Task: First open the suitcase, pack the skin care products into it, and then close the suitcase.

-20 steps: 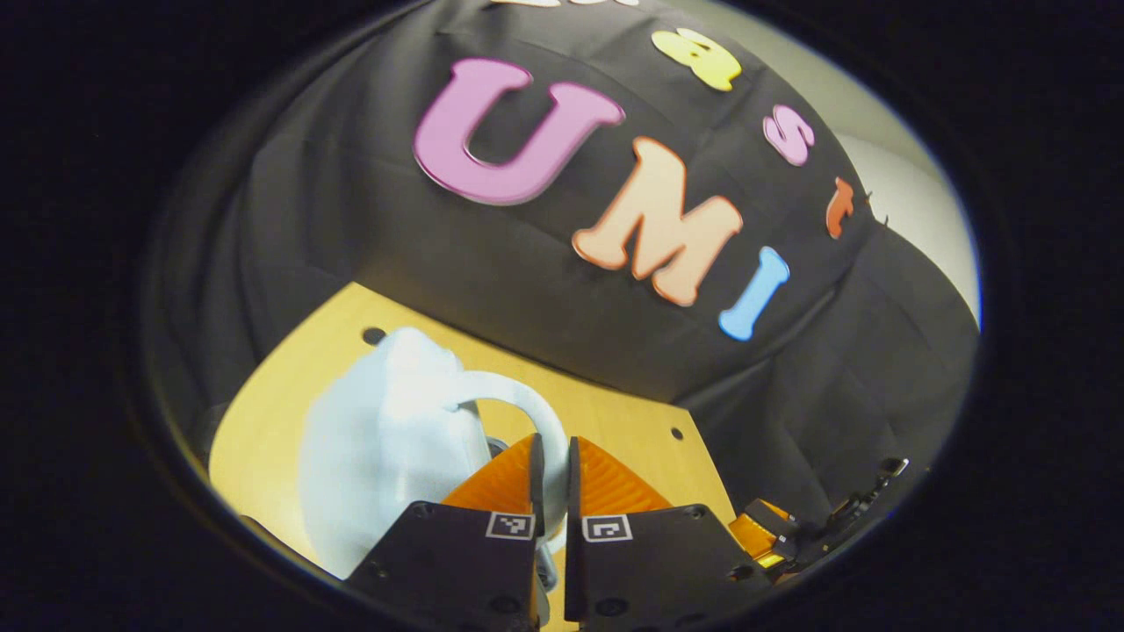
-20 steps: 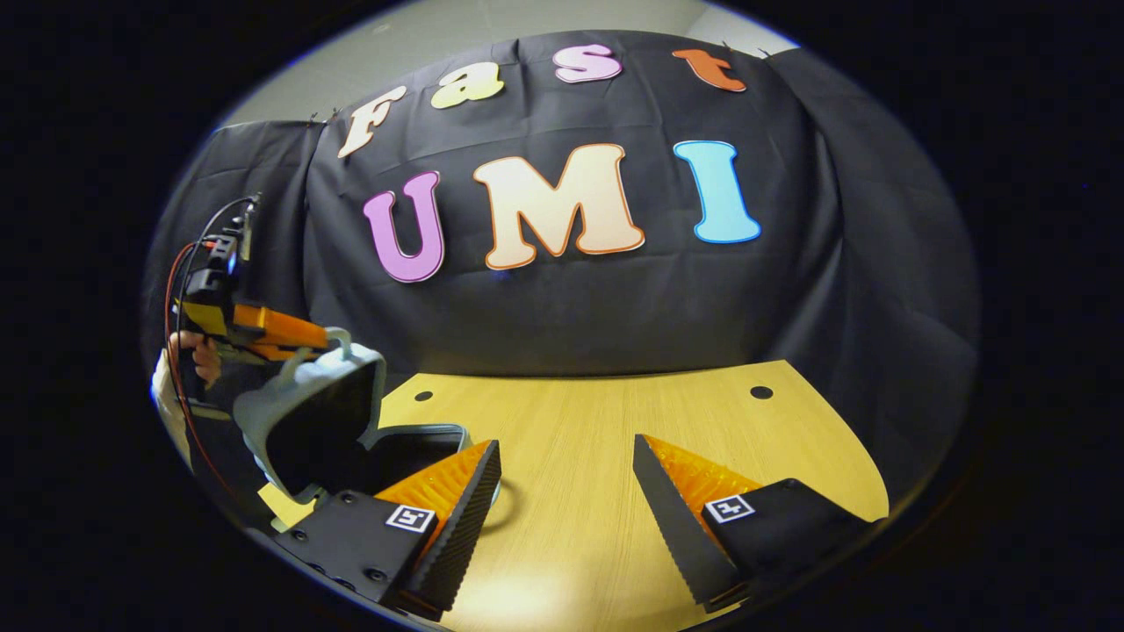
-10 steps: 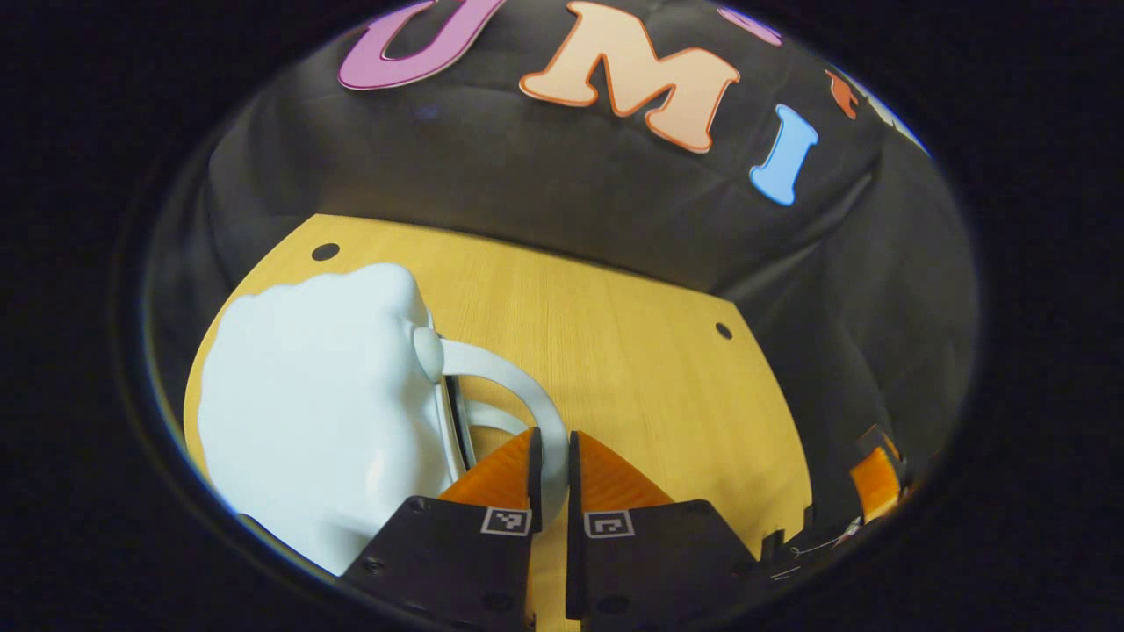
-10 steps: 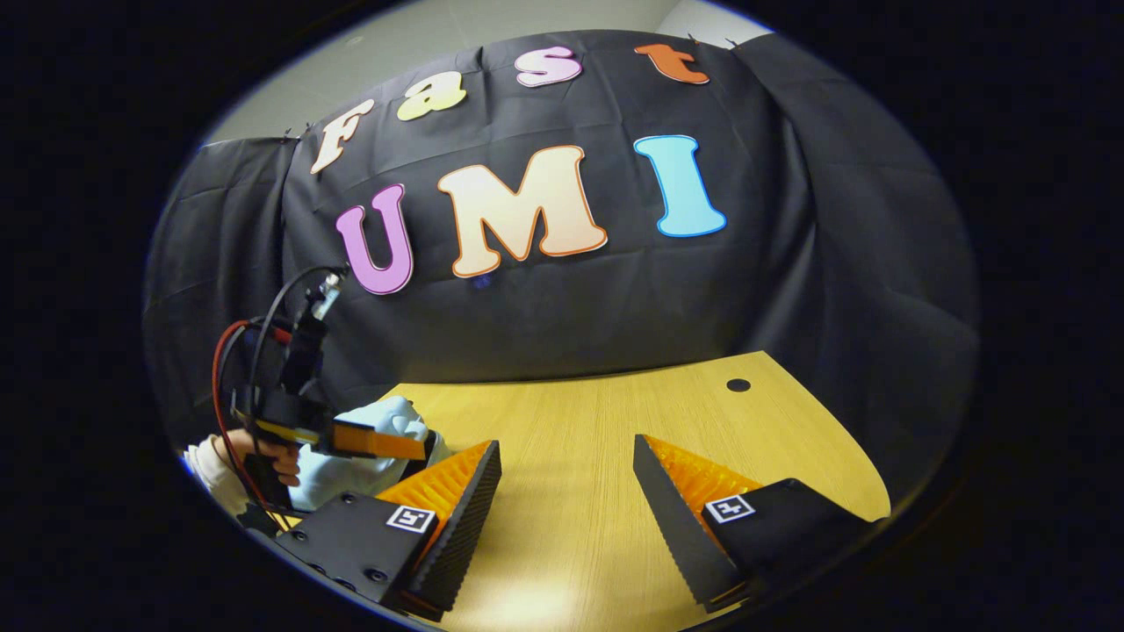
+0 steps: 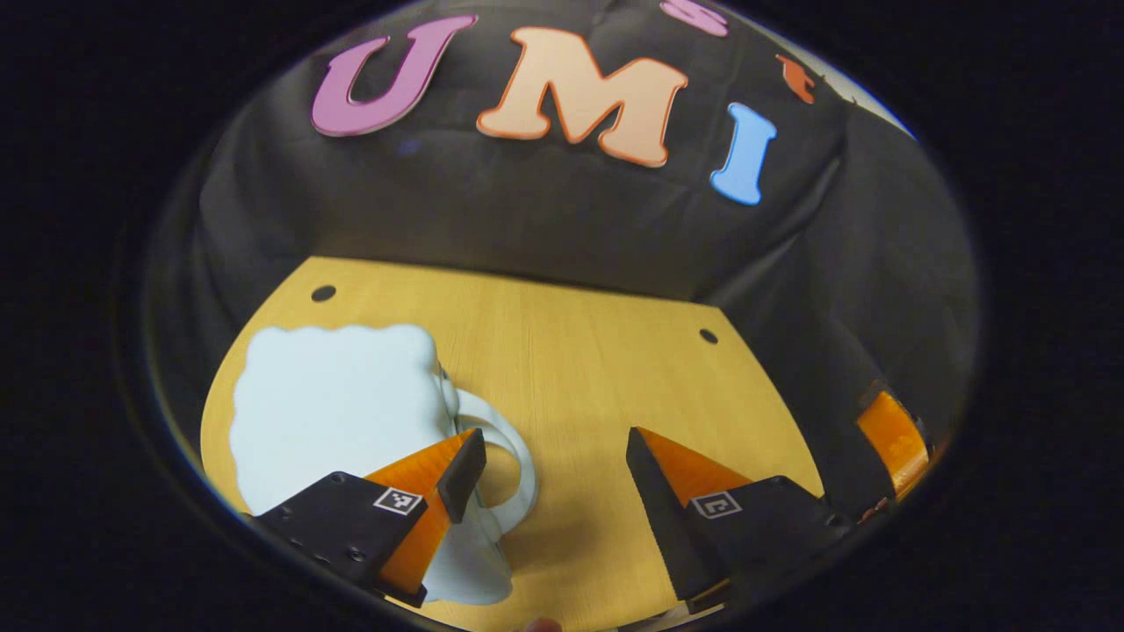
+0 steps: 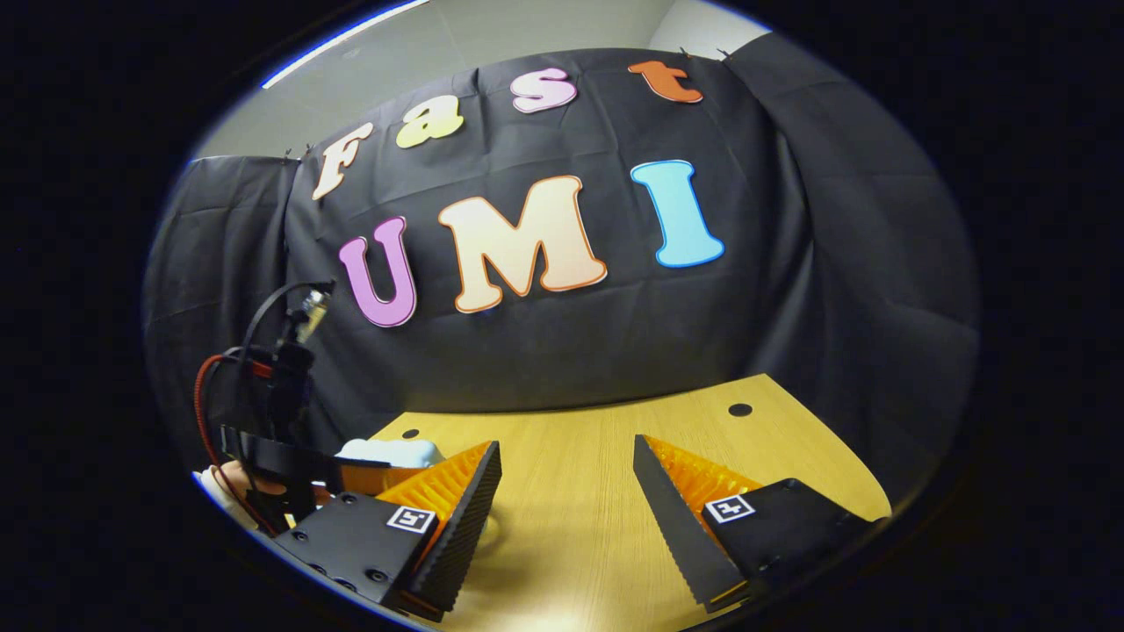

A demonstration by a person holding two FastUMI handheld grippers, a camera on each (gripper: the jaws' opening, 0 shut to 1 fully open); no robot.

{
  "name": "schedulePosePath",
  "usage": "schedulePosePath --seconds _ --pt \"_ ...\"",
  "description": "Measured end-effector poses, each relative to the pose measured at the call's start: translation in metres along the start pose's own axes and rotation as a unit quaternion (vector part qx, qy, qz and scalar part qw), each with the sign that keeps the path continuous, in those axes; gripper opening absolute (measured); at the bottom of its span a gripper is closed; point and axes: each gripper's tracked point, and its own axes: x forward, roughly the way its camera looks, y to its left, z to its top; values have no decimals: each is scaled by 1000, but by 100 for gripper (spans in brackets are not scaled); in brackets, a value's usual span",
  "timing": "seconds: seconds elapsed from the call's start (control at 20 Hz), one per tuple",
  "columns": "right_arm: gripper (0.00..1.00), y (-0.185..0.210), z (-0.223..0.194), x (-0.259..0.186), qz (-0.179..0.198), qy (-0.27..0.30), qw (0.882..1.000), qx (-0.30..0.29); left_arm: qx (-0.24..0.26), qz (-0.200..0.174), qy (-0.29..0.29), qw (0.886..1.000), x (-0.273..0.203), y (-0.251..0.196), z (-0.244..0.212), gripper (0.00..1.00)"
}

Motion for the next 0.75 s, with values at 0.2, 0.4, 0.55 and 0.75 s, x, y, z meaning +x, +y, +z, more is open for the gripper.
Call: schedulePosePath --seconds 0.2,0.4,0.55,0.75 --pt "95 2 18 -7 1 -31 1000 2 62 36 -86 994 -35 7 36 94" --pt "95 -3 28 -18 -8 -49 999 5 66 38 -112 991 -60 3 42 93" --pt "95 -4 31 -27 -15 -59 998 3 46 24 -93 994 -59 1 29 94" --pt "96 -10 33 -38 -27 -66 997 2 39 21 -97 994 -64 6 33 94"
